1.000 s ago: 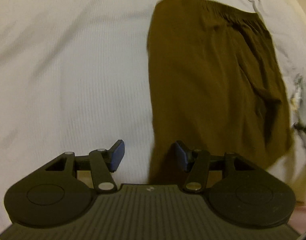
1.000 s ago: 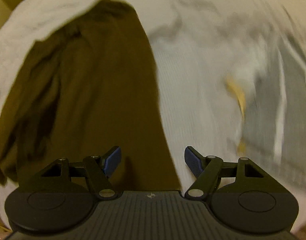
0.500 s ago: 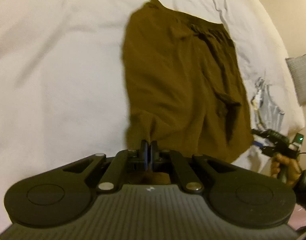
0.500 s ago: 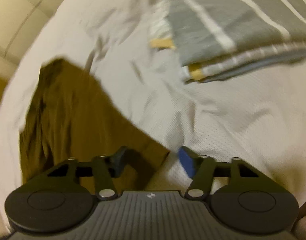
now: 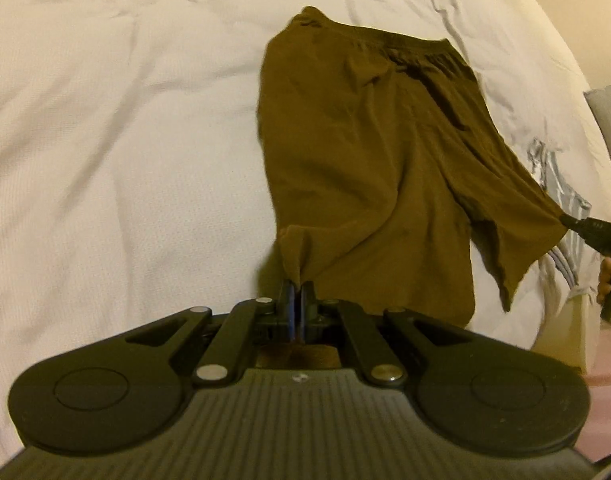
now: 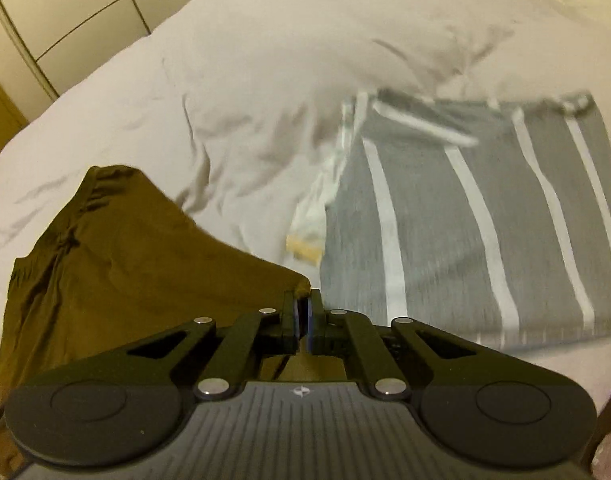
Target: Fold clothes
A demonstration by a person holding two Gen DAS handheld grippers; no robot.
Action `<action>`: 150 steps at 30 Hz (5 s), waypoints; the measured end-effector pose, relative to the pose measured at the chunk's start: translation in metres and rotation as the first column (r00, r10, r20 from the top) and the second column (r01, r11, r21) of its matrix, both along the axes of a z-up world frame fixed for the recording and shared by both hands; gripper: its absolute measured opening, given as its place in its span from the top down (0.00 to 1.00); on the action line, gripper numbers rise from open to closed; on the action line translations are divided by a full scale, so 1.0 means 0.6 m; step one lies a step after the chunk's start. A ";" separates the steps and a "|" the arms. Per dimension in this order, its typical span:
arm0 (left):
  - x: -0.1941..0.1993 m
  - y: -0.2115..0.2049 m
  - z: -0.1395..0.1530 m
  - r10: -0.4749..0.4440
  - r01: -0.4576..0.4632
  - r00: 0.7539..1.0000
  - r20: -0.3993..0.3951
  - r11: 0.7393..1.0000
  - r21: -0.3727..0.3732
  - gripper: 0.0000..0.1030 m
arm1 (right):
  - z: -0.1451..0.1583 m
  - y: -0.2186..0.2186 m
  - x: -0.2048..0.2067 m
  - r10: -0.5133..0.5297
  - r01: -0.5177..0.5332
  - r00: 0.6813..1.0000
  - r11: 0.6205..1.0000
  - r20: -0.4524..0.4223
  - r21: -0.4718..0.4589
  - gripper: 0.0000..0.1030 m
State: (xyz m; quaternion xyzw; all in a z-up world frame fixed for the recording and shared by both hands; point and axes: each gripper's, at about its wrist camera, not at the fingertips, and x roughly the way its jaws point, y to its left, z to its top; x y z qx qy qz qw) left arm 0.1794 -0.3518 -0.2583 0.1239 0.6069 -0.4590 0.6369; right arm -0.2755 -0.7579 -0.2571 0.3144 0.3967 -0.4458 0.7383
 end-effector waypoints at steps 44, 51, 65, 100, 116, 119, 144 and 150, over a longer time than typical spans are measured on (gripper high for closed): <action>-0.022 0.064 -0.101 -0.103 0.061 0.973 -0.208 0.978 -0.198 0.60 | -0.117 0.309 0.265 0.362 -0.560 0.783 0.765 0.506 0.319 0.93; -0.038 0.051 -0.099 -0.110 0.064 0.968 -0.225 0.976 -0.206 0.42 | -0.099 0.322 0.208 0.268 -0.487 0.825 0.784 0.498 0.385 0.94; -0.028 0.054 -0.137 -0.045 0.000 0.952 -0.303 0.989 -0.147 0.65 | -0.087 0.331 0.163 0.188 -0.410 0.862 0.804 0.470 0.431 0.94; -0.070 0.164 0.051 -0.200 0.213 0.966 0.164 0.975 -0.062 0.96 | -0.008 0.375 0.073 0.177 -0.276 0.948 0.870 0.264 0.408 0.78; -0.401 -0.162 -0.064 -0.087 0.063 0.985 -0.150 0.985 -0.160 0.79 | -0.041 -0.027 -0.071 0.148 -0.224 0.951 0.934 0.270 0.278 0.52; -0.406 -0.181 -0.090 0.053 -0.083 0.975 -0.214 0.988 -0.131 0.77 | -0.061 -0.071 -0.079 0.165 -0.260 0.941 0.910 0.295 0.324 0.49; -0.451 -0.150 -0.058 0.151 -0.207 0.921 -0.359 0.970 -0.124 1.00 | -0.116 -0.116 -0.083 0.085 -0.245 0.943 0.831 0.321 0.500 0.96; -0.495 -0.133 -0.068 0.144 -0.185 0.910 -0.389 0.980 -0.070 1.00 | -0.073 -0.089 -0.075 0.315 -0.365 0.931 0.836 0.186 0.409 0.98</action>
